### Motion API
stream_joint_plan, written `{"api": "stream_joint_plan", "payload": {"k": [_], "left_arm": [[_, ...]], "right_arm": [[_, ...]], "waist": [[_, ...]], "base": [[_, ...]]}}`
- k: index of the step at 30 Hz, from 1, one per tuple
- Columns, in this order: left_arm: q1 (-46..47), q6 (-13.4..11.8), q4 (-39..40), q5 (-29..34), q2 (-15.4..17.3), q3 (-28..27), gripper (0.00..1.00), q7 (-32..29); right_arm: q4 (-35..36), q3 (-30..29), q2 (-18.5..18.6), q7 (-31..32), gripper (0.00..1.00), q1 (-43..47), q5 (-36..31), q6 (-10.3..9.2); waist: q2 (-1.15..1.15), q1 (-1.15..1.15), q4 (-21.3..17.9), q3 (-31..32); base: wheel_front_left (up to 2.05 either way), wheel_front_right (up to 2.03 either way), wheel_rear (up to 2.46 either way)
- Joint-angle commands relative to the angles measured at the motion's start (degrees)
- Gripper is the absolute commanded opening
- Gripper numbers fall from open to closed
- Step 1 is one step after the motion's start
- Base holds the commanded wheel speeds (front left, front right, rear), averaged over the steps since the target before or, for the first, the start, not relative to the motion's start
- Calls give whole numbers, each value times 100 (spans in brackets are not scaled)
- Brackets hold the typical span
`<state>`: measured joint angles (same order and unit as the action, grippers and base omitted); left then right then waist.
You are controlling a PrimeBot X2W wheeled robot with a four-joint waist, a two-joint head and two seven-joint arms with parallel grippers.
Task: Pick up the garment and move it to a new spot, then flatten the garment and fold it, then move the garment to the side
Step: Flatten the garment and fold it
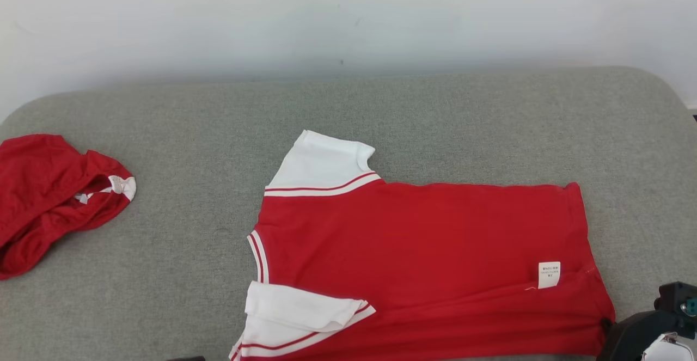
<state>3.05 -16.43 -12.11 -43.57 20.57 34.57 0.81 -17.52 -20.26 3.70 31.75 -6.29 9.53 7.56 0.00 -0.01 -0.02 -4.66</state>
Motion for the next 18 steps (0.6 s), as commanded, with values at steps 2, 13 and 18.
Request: {"api": "stream_joint_plan", "payload": {"k": [2, 13, 18], "left_arm": [[-178, -150, 163, -59, 77, 25, 0, -112], [-268, -364, 542, 4, 52, 10, 100, -80], [151, -322, 805, 21, 293, -231, 100, -90]], "right_arm": [[0, -93, -3, -55, 0, 99, -86, -15], [-40, -188, -43, -392, 100, -96, -307, -15], [168, -52, 37, -372, 100, -547, -207, -15]], "waist": [[0, 1, 13, 61], [0, 1, 46, 150], [0, 1, 7, 1]], "base": [[0, 0, 0], [0, 0, 0], [0, 0, 0]]}}
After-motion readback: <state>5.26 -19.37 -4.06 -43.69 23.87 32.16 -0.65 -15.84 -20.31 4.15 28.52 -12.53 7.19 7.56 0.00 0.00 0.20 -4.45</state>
